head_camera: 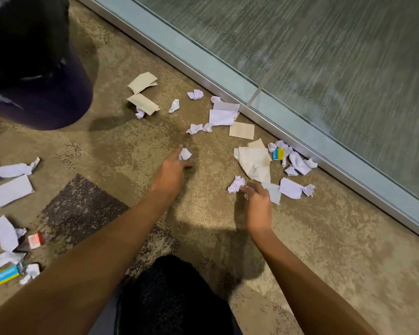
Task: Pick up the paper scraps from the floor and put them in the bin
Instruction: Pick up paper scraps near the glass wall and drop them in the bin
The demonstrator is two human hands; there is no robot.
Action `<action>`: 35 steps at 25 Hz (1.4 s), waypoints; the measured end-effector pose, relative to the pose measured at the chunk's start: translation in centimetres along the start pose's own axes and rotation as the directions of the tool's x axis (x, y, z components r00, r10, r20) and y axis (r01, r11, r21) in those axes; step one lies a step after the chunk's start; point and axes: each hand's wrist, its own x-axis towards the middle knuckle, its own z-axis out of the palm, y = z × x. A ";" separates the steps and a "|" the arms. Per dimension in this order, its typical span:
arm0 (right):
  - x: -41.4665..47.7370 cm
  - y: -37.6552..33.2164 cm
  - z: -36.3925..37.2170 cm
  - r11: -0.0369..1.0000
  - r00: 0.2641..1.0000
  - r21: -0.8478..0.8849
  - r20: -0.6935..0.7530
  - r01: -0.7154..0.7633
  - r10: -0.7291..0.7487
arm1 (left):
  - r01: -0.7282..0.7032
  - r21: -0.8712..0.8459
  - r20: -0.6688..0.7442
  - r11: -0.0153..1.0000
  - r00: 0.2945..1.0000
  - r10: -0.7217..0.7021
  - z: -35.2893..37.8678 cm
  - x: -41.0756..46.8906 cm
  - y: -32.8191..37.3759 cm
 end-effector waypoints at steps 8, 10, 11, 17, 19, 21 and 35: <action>-0.9 -3.5 -3.3 0.923 0.951 0.360 -0.215 -0.136 0.224 | 0.037 -0.081 -0.203 0.996 0.978 -0.053 -1.6 -1.5 -0.3; -2.1 -5.3 -4.4 0.879 0.947 0.464 -0.218 -0.111 0.235 | 0.023 -0.181 -0.275 0.983 0.959 -0.073 -2.6 -2.8 0.6; -2.6 -6.5 -5.1 0.844 0.946 0.527 -0.211 -0.101 0.245 | 0.023 -0.229 -0.298 0.973 0.950 -0.093 -3.2 -3.5 1.1; -3.1 -13.9 -9.5 0.643 0.964 0.764 -0.205 0.049 0.170 | 0.036 -0.398 -0.416 0.917 0.884 -0.215 -8.7 -7.2 2.2; -2.6 -16.4 -10.8 0.618 0.958 0.772 -0.269 0.150 0.103 | -0.003 -0.392 -0.492 0.920 0.846 -0.207 -11.5 -7.6 2.3; -1.9 -19.6 -12.4 0.572 0.942 0.776 -0.335 0.265 0.017 | -0.037 -0.351 -0.596 0.936 0.779 -0.193 -15.1 -7.9 2.1; 6.1 -45.3 -19.9 0.246 0.634 0.596 -0.628 0.765 -0.450 | 0.112 -0.169 -0.835 0.979 0.512 -0.202 -36.3 -6.6 -4.1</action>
